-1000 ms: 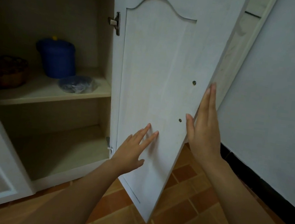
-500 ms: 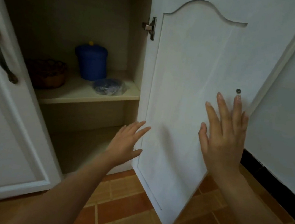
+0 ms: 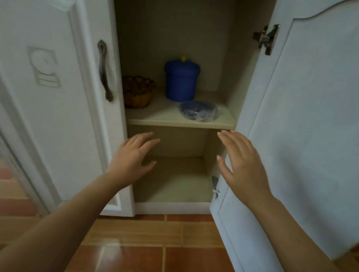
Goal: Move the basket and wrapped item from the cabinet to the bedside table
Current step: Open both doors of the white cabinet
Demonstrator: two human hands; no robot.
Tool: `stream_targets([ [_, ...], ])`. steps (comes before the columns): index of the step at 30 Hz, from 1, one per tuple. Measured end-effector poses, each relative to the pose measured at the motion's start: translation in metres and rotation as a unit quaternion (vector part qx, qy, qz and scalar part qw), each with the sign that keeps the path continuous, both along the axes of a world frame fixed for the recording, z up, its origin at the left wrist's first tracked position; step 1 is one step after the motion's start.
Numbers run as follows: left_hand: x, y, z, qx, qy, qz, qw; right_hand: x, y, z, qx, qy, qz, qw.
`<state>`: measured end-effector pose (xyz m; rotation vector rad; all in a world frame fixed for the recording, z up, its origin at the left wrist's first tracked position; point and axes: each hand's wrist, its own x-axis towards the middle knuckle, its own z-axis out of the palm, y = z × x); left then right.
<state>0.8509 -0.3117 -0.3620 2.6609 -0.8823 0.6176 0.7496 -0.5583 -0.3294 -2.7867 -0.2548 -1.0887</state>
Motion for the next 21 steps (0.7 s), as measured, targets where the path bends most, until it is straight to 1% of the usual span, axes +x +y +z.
stream_targets([
  [5,0.007,0.046,-0.003,0.006,0.003,0.073,0.997,0.029,0.021,-0.014,0.031,0.070,0.058,0.995],
  [12,0.023,0.083,0.004,0.005,-0.024,0.132,0.991,0.064,0.056,-0.016,0.044,0.107,0.090,0.989],
  [17,0.054,0.106,0.019,-0.075,-0.007,0.189,0.979,0.098,0.091,-0.008,0.028,0.132,0.110,0.985],
  [21,0.080,0.106,0.044,-0.146,-0.019,0.168,0.975,0.125,0.120,-0.008,0.047,0.160,0.130,0.977],
])
